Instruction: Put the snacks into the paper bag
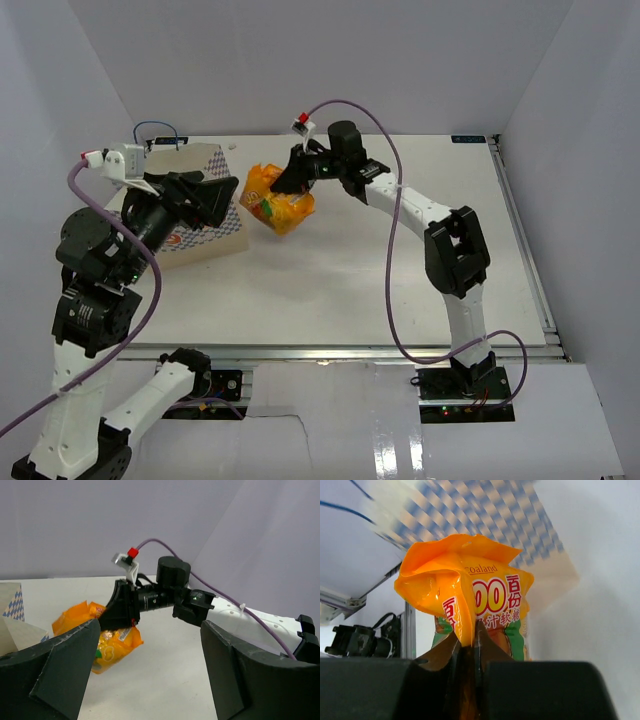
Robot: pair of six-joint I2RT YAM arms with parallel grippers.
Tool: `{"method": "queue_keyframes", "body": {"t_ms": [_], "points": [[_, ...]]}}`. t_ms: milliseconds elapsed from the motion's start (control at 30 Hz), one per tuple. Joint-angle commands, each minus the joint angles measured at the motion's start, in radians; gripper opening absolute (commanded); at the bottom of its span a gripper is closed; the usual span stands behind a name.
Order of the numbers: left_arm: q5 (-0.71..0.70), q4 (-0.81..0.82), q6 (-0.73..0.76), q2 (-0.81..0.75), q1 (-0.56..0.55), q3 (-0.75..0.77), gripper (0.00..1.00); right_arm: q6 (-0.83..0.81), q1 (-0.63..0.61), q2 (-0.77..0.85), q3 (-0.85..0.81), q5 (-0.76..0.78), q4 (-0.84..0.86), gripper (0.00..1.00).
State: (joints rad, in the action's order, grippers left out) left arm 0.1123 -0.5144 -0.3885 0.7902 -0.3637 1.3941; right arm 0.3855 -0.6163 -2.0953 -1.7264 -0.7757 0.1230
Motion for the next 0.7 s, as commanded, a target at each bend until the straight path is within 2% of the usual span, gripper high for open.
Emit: {"method": "queue_keyframes", "body": {"t_ms": [0,200,467,667], "points": [[-0.022,0.001,0.016,-0.048,-0.001,0.028,0.92,-0.077,-0.04,0.104,-0.261,-0.051,0.119,0.08],[-0.026,-0.001,0.011,-0.088,-0.001,0.046,0.92,-0.218,-0.097,0.073,-0.514,0.116,0.09,0.08],[-0.016,-0.001,0.014,-0.108,-0.001,0.059,0.92,-0.359,-0.241,0.008,-0.634,0.289,0.204,0.08],[0.007,0.002,-0.016,-0.127,-0.001,0.033,0.92,-0.435,-0.309,-0.081,-0.633,0.488,0.4,0.08]]}}
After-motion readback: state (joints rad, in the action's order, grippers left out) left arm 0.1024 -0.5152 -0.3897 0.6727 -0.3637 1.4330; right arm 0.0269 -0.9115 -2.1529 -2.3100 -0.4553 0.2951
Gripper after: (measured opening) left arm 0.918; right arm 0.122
